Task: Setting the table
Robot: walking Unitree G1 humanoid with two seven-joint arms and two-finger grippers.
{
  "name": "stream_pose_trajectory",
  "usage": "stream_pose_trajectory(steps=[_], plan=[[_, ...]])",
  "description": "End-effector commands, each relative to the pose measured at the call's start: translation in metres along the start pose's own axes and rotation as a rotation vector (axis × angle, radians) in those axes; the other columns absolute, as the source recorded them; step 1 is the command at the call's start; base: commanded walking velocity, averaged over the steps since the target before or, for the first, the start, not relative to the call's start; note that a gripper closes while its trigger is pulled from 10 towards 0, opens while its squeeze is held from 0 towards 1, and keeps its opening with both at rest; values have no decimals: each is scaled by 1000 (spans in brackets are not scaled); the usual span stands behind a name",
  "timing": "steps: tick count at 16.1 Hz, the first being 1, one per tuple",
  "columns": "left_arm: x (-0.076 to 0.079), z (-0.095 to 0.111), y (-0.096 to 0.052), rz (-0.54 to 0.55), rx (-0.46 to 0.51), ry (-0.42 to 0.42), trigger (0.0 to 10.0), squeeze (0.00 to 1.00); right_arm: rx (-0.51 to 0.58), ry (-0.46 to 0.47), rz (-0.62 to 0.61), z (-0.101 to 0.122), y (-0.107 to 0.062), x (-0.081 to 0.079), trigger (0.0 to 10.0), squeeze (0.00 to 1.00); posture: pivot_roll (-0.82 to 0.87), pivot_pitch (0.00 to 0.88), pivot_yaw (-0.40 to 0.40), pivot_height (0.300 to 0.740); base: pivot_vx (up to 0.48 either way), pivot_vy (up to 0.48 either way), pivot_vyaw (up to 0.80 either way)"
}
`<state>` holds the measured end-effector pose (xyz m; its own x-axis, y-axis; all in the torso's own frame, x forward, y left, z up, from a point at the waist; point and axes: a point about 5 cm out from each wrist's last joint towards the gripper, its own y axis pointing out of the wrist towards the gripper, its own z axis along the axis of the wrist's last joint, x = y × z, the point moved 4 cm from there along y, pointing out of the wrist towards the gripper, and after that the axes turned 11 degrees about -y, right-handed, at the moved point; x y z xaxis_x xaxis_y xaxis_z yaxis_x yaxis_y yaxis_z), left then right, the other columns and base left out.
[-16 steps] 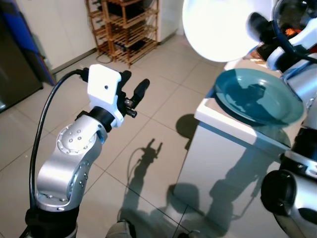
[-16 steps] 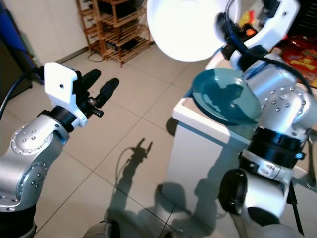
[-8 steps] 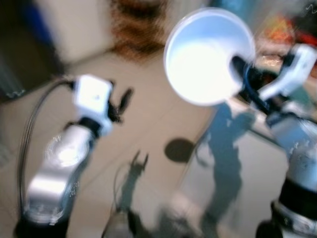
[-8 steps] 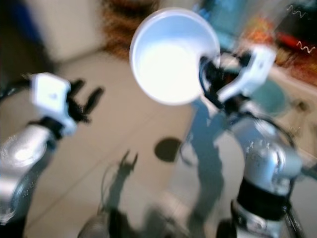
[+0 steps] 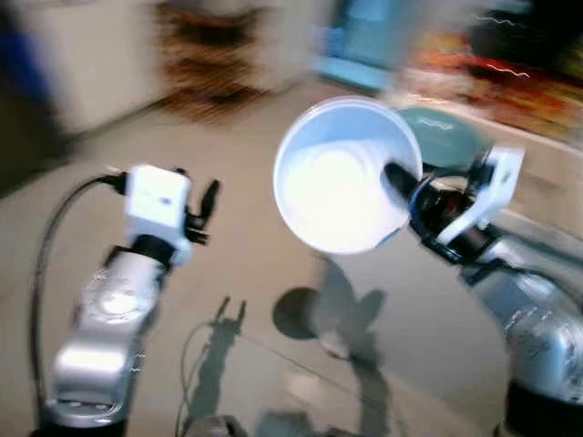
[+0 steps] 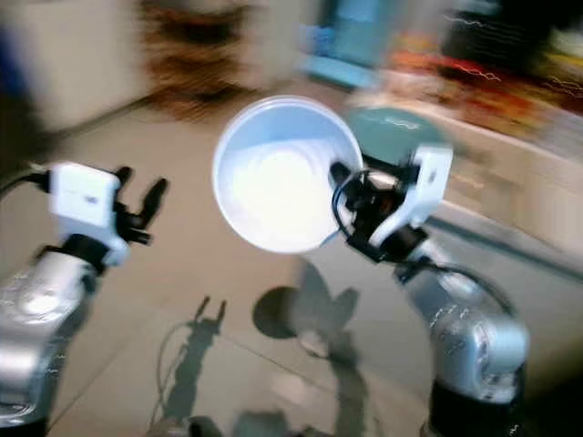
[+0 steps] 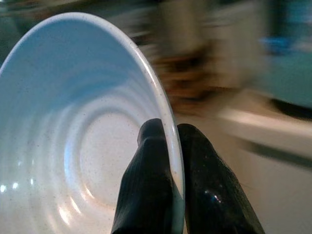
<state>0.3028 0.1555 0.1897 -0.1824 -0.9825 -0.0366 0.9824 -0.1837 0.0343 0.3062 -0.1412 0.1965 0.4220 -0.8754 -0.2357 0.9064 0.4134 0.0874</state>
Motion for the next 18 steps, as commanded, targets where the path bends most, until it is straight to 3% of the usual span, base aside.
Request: stream_pose_trajectory(steps=[1, 4, 6, 7, 8, 9, 11, 13, 14, 17, 18], plan=[[8, -5, 1, -12, -10, 12, 10000, 0, 88, 15, -104, 10, -5, 10, 10000, 0, 8, 92, -100, 740, 0, 0, -800], [10, -7, -1, -22, -15, 9, 10000, 0, 103, 0, -73, 10, -9, 1, 10000, 0, -8, 101, -63, 740, 0, 0, -800], [9, -3, 3, -9, 1, -13, 10000, 0, 97, -54, 6, 15, -3, -16, 10000, 0, -37, 118, -39, 740, 0, 0, -800], [8, 0, 8, 19, 22, -45, 10000, 0, 76, -89, -46, 13, 5, -14, 10000, 0, -46, 118, -51, 740, 0, -480, 0], [8, 0, 9, 23, 28, -41, 10000, 0, 77, -63, -69, 12, 5, -11, 10000, 0, -41, 121, -55, 740, 0, -480, 0], [6, -1, 8, 43, 24, -18, 10000, 0, 64, -13, -98, 8, 5, -4, 10000, 0, -28, 118, -65, 740, 0, -480, 0], [2, 0, 4, 77, 22, 50, 10000, 0, 15, -55, -134, 0, 5, 12, 10000, 0, -7, 105, -98, 740, 0, -480, 0], [-4, -2, 2, 111, 20, 20, 10000, 0, 39, -9, -258, 1, 6, 25, 10000, 0, -42, 111, -83, 740, 0, -480, 0], [3, -3, 5, 88, 21, 0, 10000, 0, 49, 4, -300, 1, 5, 25, 10000, 0, -60, 111, -61, 740, 0, -480, 0], [24, -8, 16, 28, 7, -22, 10000, 0, -25, -108, -253, -10, 5, 17, 10000, 0, -78, 108, -35, 740, 0, -480, 0], [30, -7, 18, 13, 4, -32, 10000, 0, -8, -96, -249, -6, 4, 15, 10000, 0, -81, 102, -31, 740, 0, -480, 0]])
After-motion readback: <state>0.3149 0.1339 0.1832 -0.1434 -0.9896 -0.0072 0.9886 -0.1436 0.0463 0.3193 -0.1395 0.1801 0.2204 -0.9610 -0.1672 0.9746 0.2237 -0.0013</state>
